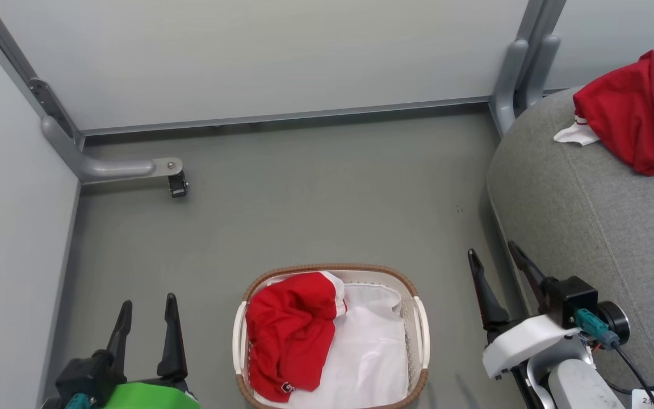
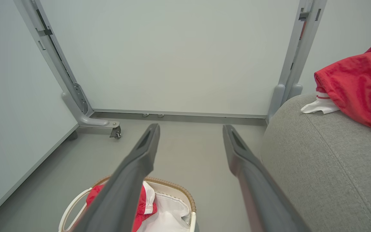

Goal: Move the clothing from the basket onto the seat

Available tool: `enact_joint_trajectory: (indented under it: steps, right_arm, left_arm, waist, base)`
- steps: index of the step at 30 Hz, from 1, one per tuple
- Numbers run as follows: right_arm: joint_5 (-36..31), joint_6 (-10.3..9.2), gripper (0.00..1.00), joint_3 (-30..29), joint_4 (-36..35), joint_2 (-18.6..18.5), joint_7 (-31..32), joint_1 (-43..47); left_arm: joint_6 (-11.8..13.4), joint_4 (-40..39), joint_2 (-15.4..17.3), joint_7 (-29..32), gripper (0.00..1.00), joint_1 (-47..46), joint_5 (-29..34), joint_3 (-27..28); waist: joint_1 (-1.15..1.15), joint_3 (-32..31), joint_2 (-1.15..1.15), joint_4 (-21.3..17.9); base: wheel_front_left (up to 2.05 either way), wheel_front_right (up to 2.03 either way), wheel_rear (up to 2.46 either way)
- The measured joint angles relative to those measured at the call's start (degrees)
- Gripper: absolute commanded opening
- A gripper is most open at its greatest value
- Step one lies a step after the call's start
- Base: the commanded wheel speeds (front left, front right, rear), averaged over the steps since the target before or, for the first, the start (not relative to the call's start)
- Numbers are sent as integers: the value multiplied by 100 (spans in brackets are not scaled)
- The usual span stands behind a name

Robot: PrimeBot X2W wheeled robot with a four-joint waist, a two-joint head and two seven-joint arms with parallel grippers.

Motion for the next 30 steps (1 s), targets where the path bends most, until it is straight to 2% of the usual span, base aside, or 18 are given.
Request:
enact_joint_trajectory:
  steps: [21,30]
  right_arm:
    - [41,0,100,90,112,-1,0,7]
    - [-4,0,100,37,43,0,0,-35]
  left_arm:
    - [2,47,-2,0,100,13,1,-102]
    - [-11,104,-2,0,100,-149,169,-214]
  waist:
    - [0,-75,0,-29]
    - [0,76,0,-47]
  base:
    - [0,0,0]
    - [0,0,0]
